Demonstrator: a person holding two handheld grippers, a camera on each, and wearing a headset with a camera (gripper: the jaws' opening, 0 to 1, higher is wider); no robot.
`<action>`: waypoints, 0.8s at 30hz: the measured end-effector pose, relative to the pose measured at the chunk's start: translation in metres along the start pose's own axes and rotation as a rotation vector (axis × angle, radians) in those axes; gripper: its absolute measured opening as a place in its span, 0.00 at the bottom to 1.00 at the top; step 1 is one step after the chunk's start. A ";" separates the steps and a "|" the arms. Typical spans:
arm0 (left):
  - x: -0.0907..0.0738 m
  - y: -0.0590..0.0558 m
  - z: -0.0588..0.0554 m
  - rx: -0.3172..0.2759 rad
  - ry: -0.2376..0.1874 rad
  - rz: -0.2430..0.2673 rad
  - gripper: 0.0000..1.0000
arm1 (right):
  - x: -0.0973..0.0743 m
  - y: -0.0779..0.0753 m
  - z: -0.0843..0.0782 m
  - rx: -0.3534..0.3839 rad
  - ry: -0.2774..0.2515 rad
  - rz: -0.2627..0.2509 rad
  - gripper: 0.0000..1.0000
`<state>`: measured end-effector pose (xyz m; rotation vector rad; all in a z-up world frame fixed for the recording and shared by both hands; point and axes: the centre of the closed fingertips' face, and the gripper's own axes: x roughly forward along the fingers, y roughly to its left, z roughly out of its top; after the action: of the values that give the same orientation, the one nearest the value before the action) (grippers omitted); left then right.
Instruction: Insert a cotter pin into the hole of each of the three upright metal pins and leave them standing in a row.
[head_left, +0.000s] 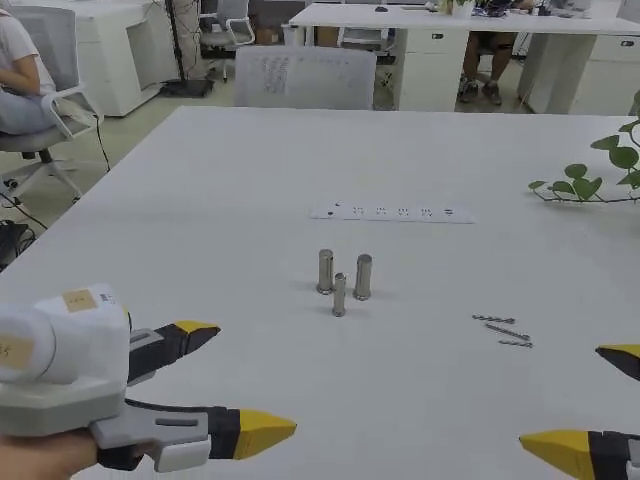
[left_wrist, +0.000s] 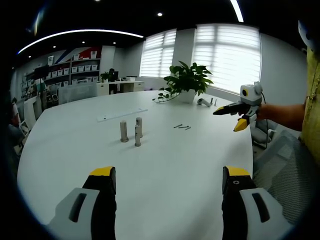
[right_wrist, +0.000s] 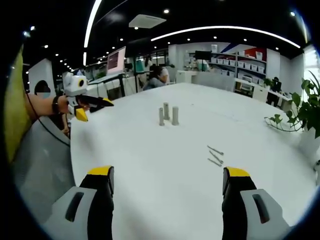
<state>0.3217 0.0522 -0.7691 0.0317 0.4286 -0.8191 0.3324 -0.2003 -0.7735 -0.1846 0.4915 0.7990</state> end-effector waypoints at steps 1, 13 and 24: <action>0.000 0.000 0.000 0.001 0.000 -0.001 0.88 | 0.000 0.000 -0.001 0.002 0.001 0.000 0.91; 0.008 0.002 0.009 0.047 0.012 -0.025 0.83 | -0.001 -0.001 0.000 0.005 -0.007 -0.004 0.90; 0.037 0.020 0.038 0.074 -0.007 -0.053 0.76 | -0.002 -0.001 -0.003 0.007 -0.001 -0.008 0.90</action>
<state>0.3721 0.0329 -0.7516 0.0869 0.3937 -0.8867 0.3306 -0.2031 -0.7747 -0.1794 0.4922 0.7896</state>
